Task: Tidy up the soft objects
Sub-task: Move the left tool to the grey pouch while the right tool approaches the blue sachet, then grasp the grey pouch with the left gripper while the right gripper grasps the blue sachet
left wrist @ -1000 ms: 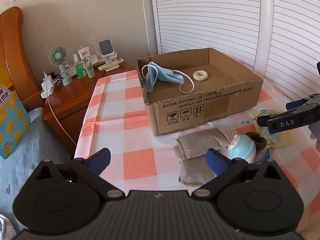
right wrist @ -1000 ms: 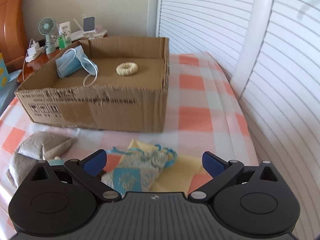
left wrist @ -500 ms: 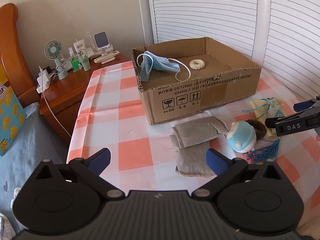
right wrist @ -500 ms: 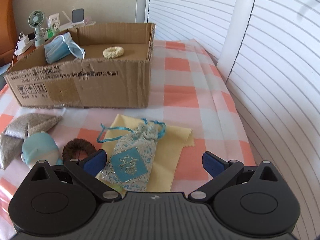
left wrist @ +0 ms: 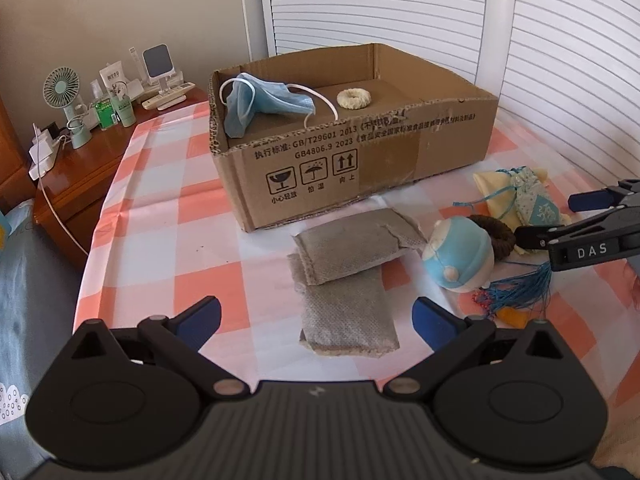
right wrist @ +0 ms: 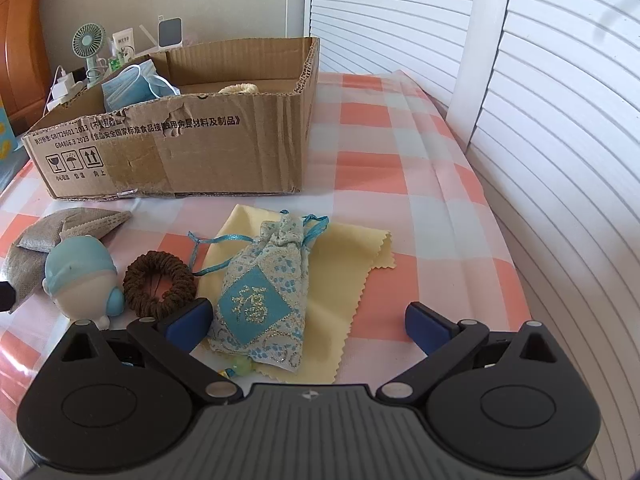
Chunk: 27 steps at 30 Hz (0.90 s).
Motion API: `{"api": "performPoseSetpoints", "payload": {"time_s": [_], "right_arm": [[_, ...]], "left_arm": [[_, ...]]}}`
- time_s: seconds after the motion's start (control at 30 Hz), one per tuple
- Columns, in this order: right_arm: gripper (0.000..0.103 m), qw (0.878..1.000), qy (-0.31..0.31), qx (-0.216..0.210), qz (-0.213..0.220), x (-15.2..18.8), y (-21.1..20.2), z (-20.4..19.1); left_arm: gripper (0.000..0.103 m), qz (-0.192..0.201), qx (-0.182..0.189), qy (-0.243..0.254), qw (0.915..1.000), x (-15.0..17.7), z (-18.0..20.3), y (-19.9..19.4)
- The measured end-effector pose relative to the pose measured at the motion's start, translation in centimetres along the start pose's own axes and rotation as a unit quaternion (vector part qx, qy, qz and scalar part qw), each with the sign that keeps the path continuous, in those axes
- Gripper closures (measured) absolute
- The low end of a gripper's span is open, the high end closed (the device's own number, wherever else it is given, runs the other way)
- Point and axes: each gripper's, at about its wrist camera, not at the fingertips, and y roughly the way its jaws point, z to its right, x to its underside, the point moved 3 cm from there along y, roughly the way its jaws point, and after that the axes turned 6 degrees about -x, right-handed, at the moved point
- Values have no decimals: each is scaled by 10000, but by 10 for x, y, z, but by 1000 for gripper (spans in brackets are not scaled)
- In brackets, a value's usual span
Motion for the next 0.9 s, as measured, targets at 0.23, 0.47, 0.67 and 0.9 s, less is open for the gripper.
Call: {"api": "performPoseSetpoints", "payload": {"time_s": [0.23,0.47,0.67,0.9], "right_arm": [[0,9999,-40,-8,104,3,-2,0],[0,9999,-64,-21,149,3,-2,0],[0,9998,-78,-19,199,4,-2,0],[0,9998,-77,-10,207,4,-2,0]], "left_arm": [[6,-55,198,-156,9997,1,-2,20],[32,3,339,-243,9991,1,-3,27],[57,126,369,-180,9991,0,1,24],[61,43,319,-398,9987,17,-11,8]]}}
